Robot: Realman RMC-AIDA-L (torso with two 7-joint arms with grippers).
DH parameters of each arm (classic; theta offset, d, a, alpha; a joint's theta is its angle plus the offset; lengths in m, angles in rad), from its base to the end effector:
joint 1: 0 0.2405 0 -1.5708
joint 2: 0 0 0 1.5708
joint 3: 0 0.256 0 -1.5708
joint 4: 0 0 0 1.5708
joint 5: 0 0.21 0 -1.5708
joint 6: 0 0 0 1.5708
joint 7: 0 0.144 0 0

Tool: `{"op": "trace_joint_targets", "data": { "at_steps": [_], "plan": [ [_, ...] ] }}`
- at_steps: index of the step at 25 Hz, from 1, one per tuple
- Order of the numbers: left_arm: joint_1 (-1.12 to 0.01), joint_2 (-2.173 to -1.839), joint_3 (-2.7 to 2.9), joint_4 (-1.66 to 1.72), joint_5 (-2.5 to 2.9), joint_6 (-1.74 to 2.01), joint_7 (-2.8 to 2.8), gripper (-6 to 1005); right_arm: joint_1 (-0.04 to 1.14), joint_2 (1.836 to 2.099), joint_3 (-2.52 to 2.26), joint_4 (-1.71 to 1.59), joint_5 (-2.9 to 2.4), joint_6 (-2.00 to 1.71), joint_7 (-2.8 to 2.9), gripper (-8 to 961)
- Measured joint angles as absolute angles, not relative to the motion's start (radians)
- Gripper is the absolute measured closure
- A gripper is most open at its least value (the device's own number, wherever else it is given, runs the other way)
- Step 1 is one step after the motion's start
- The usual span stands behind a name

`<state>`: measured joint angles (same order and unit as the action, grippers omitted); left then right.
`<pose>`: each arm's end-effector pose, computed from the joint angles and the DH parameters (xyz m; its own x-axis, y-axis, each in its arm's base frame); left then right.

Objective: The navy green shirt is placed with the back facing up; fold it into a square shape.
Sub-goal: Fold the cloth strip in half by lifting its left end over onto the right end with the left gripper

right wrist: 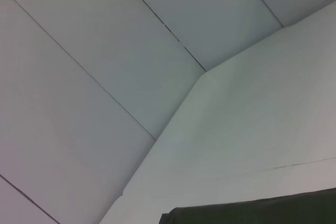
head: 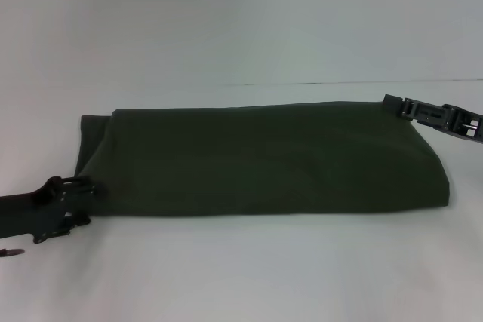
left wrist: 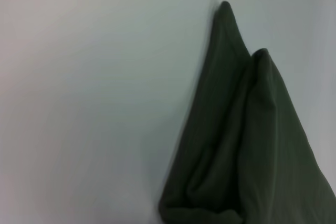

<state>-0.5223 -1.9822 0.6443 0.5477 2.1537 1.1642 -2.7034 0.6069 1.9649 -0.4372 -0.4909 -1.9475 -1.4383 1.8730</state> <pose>-0.3457 0.3541 0.0274 -0.3553 0.7705 0.5292 0.9346 0.3031 0.1862 0.2826 0.3743 0.0548 0.2884 -0.6285 -0.7223 -0.8735 -0.4816 0.0703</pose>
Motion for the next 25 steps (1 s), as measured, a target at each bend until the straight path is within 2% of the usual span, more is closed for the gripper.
{"op": "trace_joint_targets", "data": {
  "at_steps": [25],
  "plan": [
    [-0.546, -2.000, 0.637, 0.517, 2.150, 1.153, -2.735, 322, 0.607, 1.958, -0.437, -0.491, -1.936, -1.421, 1.885, 128]
  ]
}}
